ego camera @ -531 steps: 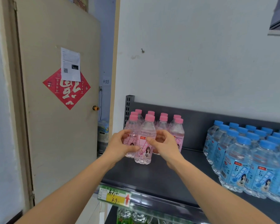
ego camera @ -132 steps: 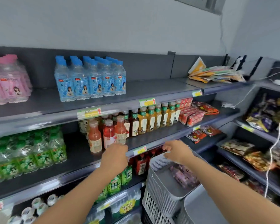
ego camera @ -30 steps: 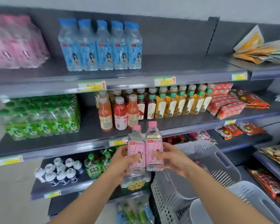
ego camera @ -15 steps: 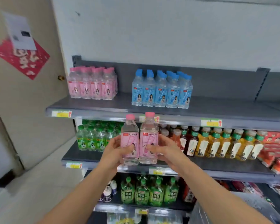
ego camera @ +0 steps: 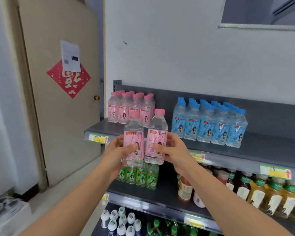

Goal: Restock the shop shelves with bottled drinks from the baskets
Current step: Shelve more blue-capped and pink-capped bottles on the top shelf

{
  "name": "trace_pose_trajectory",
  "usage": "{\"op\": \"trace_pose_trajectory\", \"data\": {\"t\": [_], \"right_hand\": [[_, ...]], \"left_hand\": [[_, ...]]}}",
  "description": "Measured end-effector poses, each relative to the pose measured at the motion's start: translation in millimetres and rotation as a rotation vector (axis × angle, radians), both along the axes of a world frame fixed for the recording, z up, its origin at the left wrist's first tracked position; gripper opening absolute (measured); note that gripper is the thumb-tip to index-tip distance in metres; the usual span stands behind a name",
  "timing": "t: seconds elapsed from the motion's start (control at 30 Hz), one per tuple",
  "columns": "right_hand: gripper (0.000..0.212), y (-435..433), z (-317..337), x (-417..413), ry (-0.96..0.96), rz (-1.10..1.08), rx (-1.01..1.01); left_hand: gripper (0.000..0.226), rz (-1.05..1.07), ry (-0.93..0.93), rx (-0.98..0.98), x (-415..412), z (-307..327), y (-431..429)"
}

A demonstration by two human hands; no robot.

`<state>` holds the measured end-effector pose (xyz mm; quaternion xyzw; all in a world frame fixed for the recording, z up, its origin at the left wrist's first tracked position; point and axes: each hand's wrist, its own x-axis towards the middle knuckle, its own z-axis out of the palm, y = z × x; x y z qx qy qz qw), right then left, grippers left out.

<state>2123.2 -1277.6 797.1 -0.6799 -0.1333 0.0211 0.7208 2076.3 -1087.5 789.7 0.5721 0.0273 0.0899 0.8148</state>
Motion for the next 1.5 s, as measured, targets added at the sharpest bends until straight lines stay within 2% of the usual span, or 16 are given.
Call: {"op": "trace_pose_trajectory", "data": {"t": [0.27,0.67,0.87,1.03,1.13,1.23,1.5], "right_hand": [[0.054,97,23,82,-0.059,-0.051,0.038],[0.059,206,20,167,-0.066,-0.078,-0.107],[0.049,233,10,195,-0.059,-0.065,-0.157],[0.053,247,5,212,-0.076,-0.09,-0.207],[0.065,256,2,221,-0.08,-0.157,-0.253],[0.068,260,-2,229,-0.102,-0.206,-0.29],[0.056,257,3,224,-0.15,-0.309,-0.384]], "left_hand": [[0.047,-0.005,-0.087,0.023,70,33,90],[0.051,0.028,-0.077,0.027,146,40,190],[0.05,0.048,-0.062,0.01,162,36,212],[0.051,0.066,-0.052,0.006,174,33,223],[0.05,0.065,-0.051,0.006,180,32,225],[0.05,0.06,-0.055,0.016,183,30,225],[0.053,0.043,-0.068,0.02,186,26,221]]}}
